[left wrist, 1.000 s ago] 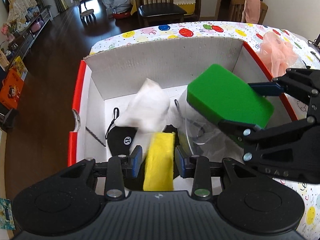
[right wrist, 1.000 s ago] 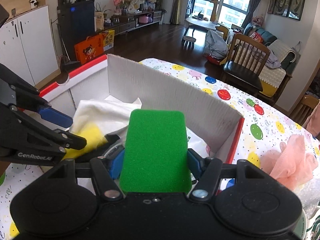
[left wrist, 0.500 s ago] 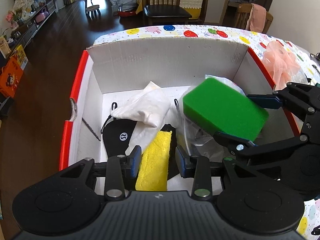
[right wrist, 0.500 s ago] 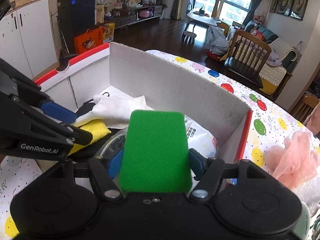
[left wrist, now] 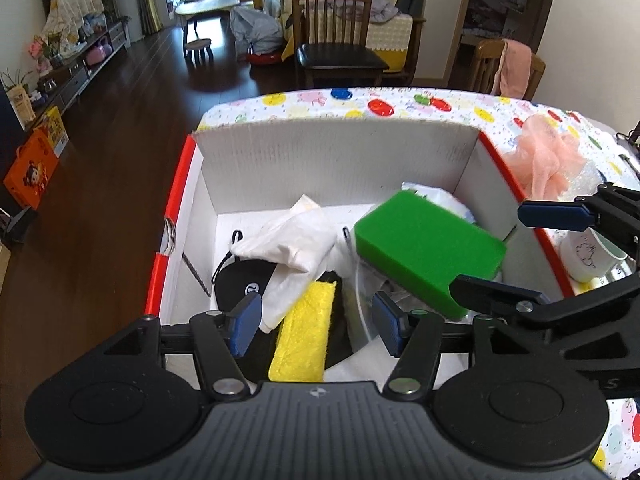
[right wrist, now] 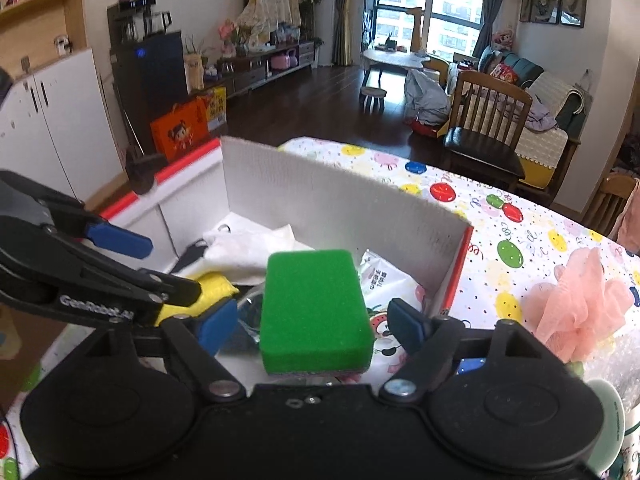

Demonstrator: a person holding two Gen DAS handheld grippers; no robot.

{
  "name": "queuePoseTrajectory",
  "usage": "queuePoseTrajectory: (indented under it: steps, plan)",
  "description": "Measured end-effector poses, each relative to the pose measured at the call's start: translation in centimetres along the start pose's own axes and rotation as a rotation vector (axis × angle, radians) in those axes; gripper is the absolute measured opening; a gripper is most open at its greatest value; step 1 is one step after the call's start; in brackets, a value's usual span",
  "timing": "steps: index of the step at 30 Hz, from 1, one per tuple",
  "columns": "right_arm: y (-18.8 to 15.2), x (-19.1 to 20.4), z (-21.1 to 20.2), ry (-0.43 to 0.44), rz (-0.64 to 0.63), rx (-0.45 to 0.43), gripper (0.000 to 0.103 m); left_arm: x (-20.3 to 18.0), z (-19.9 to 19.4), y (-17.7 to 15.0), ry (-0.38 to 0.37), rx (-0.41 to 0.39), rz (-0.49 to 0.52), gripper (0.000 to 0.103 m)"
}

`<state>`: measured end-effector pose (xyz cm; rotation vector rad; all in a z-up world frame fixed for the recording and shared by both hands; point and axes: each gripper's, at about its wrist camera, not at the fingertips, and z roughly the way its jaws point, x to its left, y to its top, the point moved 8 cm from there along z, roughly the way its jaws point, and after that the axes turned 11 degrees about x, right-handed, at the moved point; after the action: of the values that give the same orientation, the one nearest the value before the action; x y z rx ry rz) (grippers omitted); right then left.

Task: Organize soft objects
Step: 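Lower both sponges into the box and open both tools, then withdraw both tools toward the pink bath puff and Christmas pouch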

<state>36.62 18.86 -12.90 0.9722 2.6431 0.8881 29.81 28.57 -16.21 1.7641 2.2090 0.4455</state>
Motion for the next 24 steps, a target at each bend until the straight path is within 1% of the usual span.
queuePoseTrajectory:
  steps: [3,10,17,21,24]
  plan:
    - [0.0,-0.2,-1.4,0.016,0.016,-0.025,0.087,-0.4,-0.9,0.1,0.003,-0.025,0.004,0.067]
    - [0.0,-1.2,-4.8,0.038,0.057,-0.075,0.091,-1.8,-3.2,0.2,-0.009,-0.083,-0.001,0.067]
    - [-0.7,-2.6,-8.0,0.058,0.096,-0.114,0.093,-4.1,-5.4,0.3,-0.040,-0.129,0.014,0.068]
    - [-1.4,-3.8,-9.7,0.061,0.119,-0.135,0.094,-5.7,-6.5,0.3,-0.059,-0.151,0.030,0.077]
    - [-2.1,-4.8,-11.1,0.065,0.141,-0.152,0.095,-7.1,-7.4,0.4,-0.071,-0.172,0.047,0.077]
